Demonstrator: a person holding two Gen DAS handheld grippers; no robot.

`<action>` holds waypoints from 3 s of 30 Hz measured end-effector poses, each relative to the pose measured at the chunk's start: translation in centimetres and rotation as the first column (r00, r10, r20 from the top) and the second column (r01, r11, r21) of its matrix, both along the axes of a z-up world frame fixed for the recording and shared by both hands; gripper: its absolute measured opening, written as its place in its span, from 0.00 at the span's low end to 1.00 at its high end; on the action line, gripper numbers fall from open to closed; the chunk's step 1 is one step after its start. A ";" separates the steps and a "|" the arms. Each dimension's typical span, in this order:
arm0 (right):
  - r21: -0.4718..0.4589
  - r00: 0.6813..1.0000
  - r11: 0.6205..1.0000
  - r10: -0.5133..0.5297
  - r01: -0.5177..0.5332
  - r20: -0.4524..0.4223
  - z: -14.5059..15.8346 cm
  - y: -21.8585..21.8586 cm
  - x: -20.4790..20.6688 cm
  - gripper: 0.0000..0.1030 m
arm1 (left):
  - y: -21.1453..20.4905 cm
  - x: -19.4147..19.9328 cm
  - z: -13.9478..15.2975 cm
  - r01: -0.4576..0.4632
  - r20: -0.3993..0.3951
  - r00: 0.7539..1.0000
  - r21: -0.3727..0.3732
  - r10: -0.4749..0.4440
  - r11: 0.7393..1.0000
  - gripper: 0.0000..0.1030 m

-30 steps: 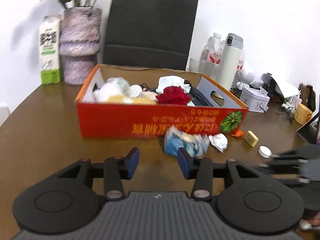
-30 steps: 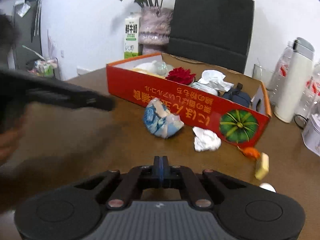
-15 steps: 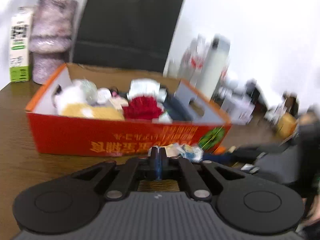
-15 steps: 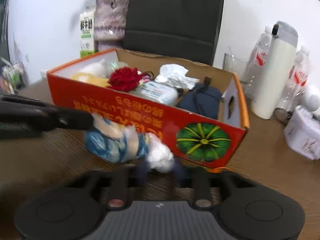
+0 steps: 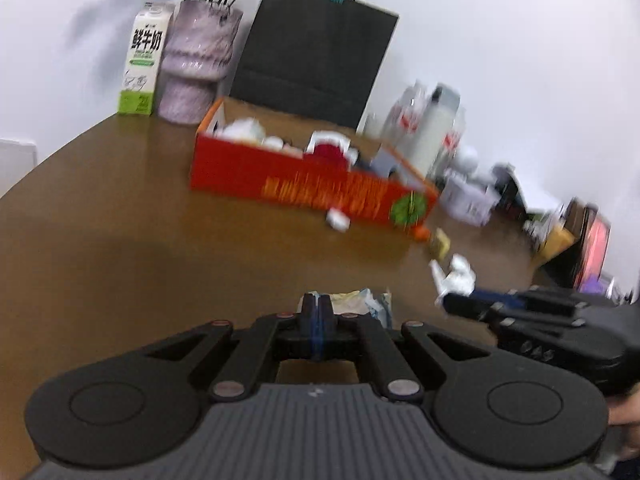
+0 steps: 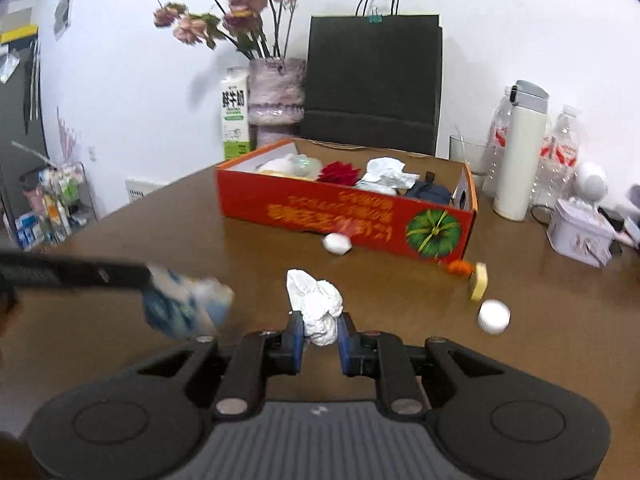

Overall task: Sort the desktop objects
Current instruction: 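Grasp the white tissue with the right tool while the left tool grasps the blue bundle, then carry the tissue with the right tool while the left tool carries the bundle to the box, then open the right tool inside the box while the left tool releases the bundle there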

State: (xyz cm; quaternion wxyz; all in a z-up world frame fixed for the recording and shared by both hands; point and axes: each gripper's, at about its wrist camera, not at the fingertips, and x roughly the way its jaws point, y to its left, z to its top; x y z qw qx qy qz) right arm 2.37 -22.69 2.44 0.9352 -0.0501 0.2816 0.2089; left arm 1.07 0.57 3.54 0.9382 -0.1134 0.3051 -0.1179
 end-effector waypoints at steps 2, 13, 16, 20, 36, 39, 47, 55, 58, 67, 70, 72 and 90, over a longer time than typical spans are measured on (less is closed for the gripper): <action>0.009 1.000 1.000 -0.027 0.027 0.012 -0.1 0.2 -2.0 0.16 | -0.3 -1.9 -0.1 -0.006 0.004 1.000 0.014 0.006 1.000 0.02; 0.054 0.988 0.992 -0.122 0.117 0.092 2.1 -0.6 -10.9 0.16 | -1.5 -8.4 2.9 0.032 0.138 0.990 0.045 -0.038 0.998 0.02; 0.079 0.983 0.990 -0.126 0.116 0.130 3.8 -1.1 -12.0 0.16 | -1.5 -9.1 3.9 0.037 0.166 0.985 0.031 -0.042 0.999 0.02; 0.096 0.981 0.989 -0.124 0.110 0.151 4.9 -1.5 -12.2 0.16 | -1.5 -9.1 4.3 0.032 0.170 0.985 0.030 -0.036 0.999 0.02; 0.174 0.983 0.985 -0.041 0.009 0.180 15.9 -3.3 1.2 0.16 | 0.0 6.5 16.3 0.046 0.246 0.968 0.034 -0.053 0.998 0.02; 0.165 0.994 0.986 -0.050 0.033 0.102 17.6 -3.6 7.7 0.16 | 0.4 12.4 17.7 0.028 0.210 0.977 0.092 -0.047 0.995 0.02; 0.066 0.973 0.988 -0.127 0.141 -0.192 11.7 -3.0 23.3 0.16 | -1.1 27.2 10.8 0.041 -0.016 0.999 0.182 -0.039 0.982 0.02; -0.063 0.940 0.983 -0.183 0.172 -0.289 4.7 -1.4 28.7 0.48 | -0.5 32.9 5.1 -0.023 -0.102 0.994 0.198 0.044 0.980 0.30; -0.064 0.955 0.983 -0.184 0.174 -0.232 5.5 -1.0 28.8 0.56 | -0.2 32.7 5.5 -0.033 -0.055 0.998 0.186 0.044 0.982 0.63; 0.001 0.985 0.988 -0.152 0.153 -0.087 8.3 0.2 23.6 0.76 | -0.5 23.4 7.8 -0.120 -0.017 0.993 0.019 0.120 0.993 0.86; 0.027 0.991 0.991 -0.132 0.132 -0.024 7.7 0.4 18.9 0.79 | -0.7 18.0 6.2 -0.106 -0.034 0.994 -0.040 0.105 0.994 0.93; 0.020 0.991 0.991 -0.132 0.132 0.012 7.2 0.3 15.5 0.80 | -1.4 14.8 5.6 -0.106 -0.015 0.994 -0.004 0.106 0.994 0.94; 0.014 0.974 0.975 -0.220 0.221 -0.052 -2.0 -1.7 -6.4 0.93 | -2.6 -3.0 -3.1 -0.057 -0.010 0.998 0.239 0.061 0.969 1.00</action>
